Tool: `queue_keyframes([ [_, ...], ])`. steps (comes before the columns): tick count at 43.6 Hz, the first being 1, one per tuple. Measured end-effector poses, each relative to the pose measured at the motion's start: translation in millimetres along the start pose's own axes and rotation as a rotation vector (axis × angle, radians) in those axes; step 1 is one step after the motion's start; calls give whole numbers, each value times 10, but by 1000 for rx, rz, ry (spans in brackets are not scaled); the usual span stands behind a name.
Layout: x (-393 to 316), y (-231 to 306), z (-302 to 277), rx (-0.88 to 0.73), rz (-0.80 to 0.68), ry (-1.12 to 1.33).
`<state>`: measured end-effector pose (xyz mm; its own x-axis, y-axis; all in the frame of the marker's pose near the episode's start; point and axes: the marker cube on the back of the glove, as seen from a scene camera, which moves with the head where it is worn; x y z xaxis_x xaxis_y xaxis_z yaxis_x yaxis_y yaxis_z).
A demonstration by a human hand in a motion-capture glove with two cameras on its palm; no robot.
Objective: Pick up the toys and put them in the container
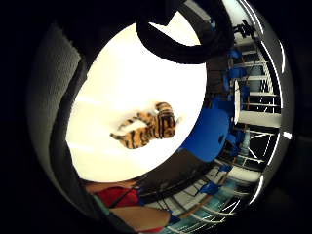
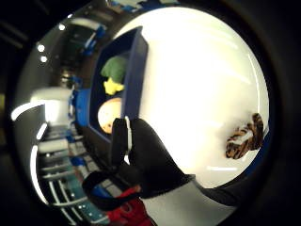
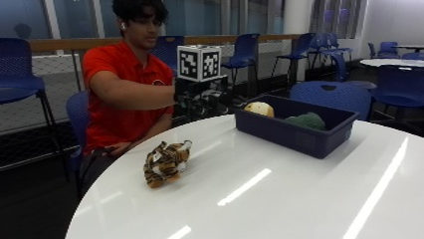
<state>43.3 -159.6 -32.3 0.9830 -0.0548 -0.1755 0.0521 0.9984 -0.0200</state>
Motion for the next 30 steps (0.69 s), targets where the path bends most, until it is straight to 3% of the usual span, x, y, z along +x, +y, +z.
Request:
queue_keyframes([
  [13,730,258,496,-40,160,-27],
  [30,1246,494,981,-82,249,-56],
])
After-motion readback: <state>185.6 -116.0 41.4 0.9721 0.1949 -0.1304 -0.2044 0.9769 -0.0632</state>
